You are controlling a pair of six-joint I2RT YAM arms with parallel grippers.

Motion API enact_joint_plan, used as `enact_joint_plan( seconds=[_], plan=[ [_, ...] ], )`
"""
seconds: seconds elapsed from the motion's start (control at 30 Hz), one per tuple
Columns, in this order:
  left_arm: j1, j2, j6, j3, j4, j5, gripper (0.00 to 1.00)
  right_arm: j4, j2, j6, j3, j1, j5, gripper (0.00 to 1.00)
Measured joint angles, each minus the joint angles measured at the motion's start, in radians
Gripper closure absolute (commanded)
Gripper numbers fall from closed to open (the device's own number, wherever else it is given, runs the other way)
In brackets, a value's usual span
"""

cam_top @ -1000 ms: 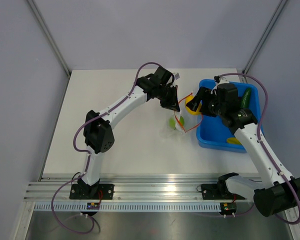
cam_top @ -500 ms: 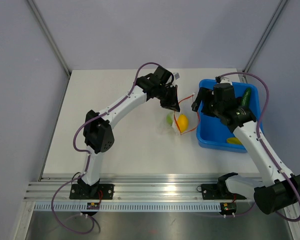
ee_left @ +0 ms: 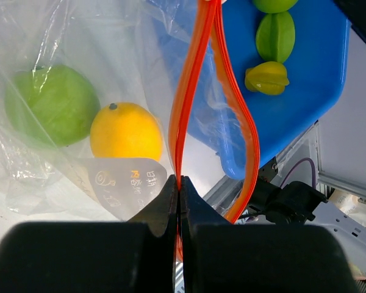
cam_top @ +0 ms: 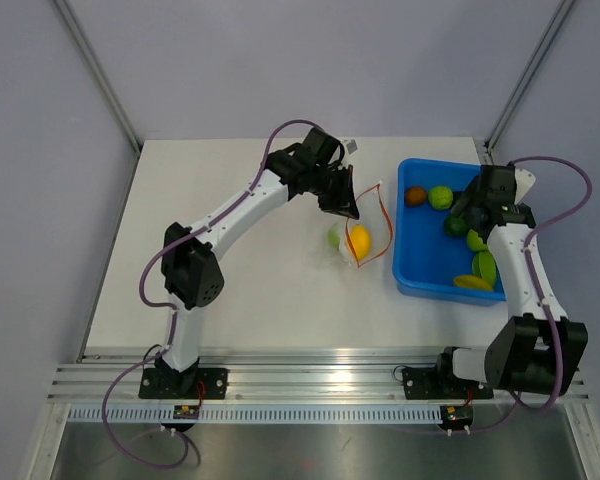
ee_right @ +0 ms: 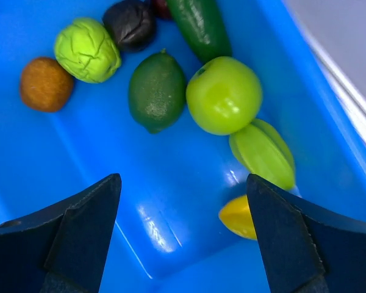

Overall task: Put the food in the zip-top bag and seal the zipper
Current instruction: Pick up the fake fruit from the bin.

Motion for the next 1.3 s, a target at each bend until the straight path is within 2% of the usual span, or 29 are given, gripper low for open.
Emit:
enact_joint_plan(
  seconds=[0.33,0.87,0.93,1.1,1.13,1.3],
  plan=[
    [0.000,-0.003,0.023,-0.003,0.001,0.000,1.00,0.129,0.317,0.038,0.034,-0.003,-0.077,0.18],
    [0.001,-0.009,0.052,-0.034,0.002,0.001,1.00,0.181,0.563,0.074,0.146,-0.014,-0.048,0.19],
    [0.002,-0.009,0.053,-0.034,0.001,0.001,1.00,0.187,0.582,0.076,0.152,-0.014,-0.048,0.23],
    [0.005,-0.009,0.053,-0.035,0.000,0.001,1.00,0.192,0.599,0.077,0.158,-0.017,-0.032,0.52],
    [0.005,-0.009,0.052,-0.035,0.001,0.001,1.00,0.193,0.599,0.080,0.159,-0.018,-0.029,0.55],
    [0.005,-0.009,0.052,-0.036,0.000,0.000,1.00,0.199,0.550,0.082,0.124,-0.018,-0.036,0.57]
  ],
)
